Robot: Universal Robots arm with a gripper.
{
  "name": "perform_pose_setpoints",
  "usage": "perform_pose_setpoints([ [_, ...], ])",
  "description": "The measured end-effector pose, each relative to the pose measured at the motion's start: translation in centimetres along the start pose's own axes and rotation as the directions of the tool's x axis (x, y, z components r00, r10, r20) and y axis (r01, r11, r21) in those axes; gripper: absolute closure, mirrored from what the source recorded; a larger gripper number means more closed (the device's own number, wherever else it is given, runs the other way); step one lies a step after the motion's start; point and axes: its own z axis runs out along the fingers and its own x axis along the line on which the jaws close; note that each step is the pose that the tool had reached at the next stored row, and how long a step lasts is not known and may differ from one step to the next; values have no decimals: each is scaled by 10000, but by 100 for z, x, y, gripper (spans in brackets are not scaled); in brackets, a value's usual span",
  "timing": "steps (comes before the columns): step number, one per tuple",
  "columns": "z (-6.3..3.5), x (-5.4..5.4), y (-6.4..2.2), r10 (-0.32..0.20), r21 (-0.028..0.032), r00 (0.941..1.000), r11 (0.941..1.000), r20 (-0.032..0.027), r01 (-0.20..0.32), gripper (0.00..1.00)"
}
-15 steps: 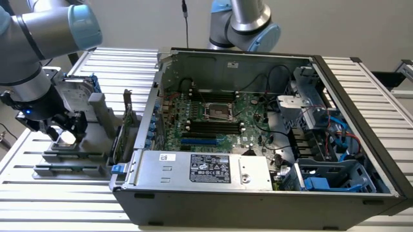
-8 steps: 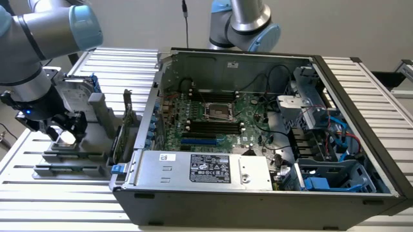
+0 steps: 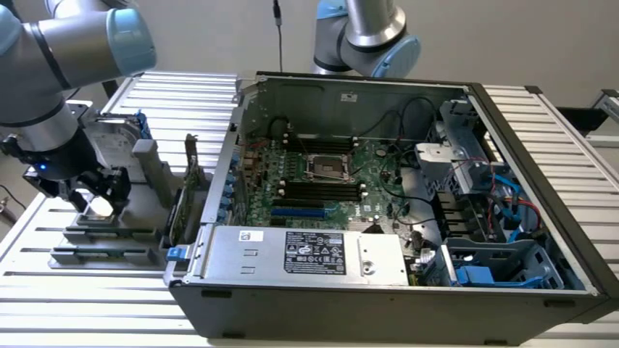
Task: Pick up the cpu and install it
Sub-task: 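Pick up the cpu and move it towards the insertion slot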
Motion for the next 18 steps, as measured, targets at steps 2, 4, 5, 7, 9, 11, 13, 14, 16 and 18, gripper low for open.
perform_pose_setpoints([
  [2, 1, -1, 5, -8, 16, 10000, 10000, 2, 8, 33],
  [4, 0, 0, 7, -13, 20, 10000, 10000, -2, 13, 33],
  [5, 0, 0, 10, -15, 19, 10000, 10000, 0, 15, 33],
  [7, 1, 0, 11, -20, 19, 10000, 10000, -1, 20, 35],
  [9, 0, 0, 12, -23, 20, 10000, 10000, -2, 23, 41],
  [11, 0, 0, 12, -28, 19, 10000, 10000, -1, 28, 45],
  [13, 0, 0, 12, -32, 19, 10000, 10000, -1, 32, 45],
  [14, 1, 0, 12, -33, 19, 10000, 10000, -1, 33, 45],
  [16, 0, 0, 13, -35, 20, 10000, 10000, -2, 35, 45],
  [18, -10, 0, 14, -35, 20, 10000, 10000, -3, 35, 45],
])
